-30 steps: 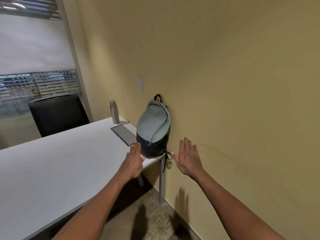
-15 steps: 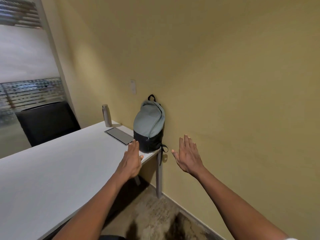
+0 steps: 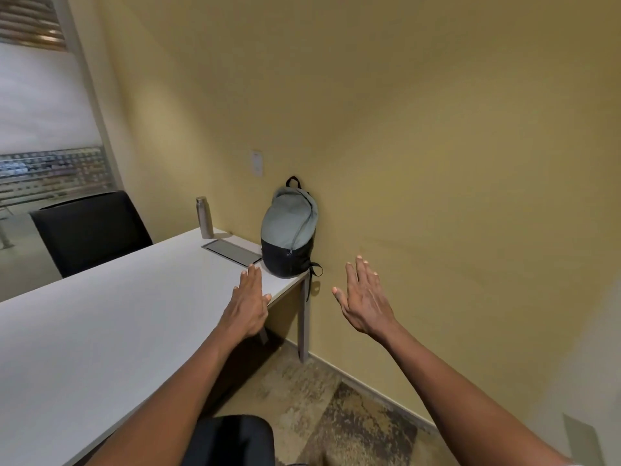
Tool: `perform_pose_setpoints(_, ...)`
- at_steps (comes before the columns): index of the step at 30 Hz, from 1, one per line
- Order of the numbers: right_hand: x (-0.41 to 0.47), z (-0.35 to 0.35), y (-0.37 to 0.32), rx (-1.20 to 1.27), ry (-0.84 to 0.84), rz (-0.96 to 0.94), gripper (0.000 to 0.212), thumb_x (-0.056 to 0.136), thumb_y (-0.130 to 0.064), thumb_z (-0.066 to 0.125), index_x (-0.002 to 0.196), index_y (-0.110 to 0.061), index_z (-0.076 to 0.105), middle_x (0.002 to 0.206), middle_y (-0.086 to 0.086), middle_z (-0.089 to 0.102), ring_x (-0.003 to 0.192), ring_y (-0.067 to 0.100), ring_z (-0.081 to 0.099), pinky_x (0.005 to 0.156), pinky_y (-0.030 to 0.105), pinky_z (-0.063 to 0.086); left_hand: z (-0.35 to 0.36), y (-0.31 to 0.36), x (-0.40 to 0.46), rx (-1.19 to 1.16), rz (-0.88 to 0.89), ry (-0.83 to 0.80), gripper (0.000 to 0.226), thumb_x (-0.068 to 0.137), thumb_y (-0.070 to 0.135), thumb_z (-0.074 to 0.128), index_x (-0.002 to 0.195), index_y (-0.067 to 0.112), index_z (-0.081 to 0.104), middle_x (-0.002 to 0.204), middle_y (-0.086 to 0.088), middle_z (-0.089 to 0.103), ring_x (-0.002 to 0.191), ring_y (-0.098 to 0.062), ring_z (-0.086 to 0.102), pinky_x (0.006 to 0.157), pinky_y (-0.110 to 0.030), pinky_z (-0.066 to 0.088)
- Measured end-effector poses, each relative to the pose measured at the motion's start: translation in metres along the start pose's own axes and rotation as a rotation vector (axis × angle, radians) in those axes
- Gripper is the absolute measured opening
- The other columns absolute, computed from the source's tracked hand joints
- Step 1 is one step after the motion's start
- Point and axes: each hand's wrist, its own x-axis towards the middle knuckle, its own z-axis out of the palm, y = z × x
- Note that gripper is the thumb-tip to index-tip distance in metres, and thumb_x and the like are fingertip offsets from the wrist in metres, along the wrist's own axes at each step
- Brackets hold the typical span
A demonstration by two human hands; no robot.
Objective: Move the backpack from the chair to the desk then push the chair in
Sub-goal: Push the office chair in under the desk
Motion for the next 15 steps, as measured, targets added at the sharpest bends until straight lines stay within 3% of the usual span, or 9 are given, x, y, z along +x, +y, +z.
perform_pose_setpoints(15,-0.108,-0.034,-0.056,-0.027,0.008,0.068,0.071,0.103,-0.052,0.023,0.157,-0.008,0.006,0.165,0.018,-0.004,0.153,0.03,-0.001,0.124,0.043,0.003,-0.049,-0.025,-0.101,0.012,0.061,-0.004,0.07,0.104,0.02,0.042,0.156,0.011,-0.004,0.165,-0.007,-0.013,0.152,-0.025,-0.009,0.124,-0.046,0.006)
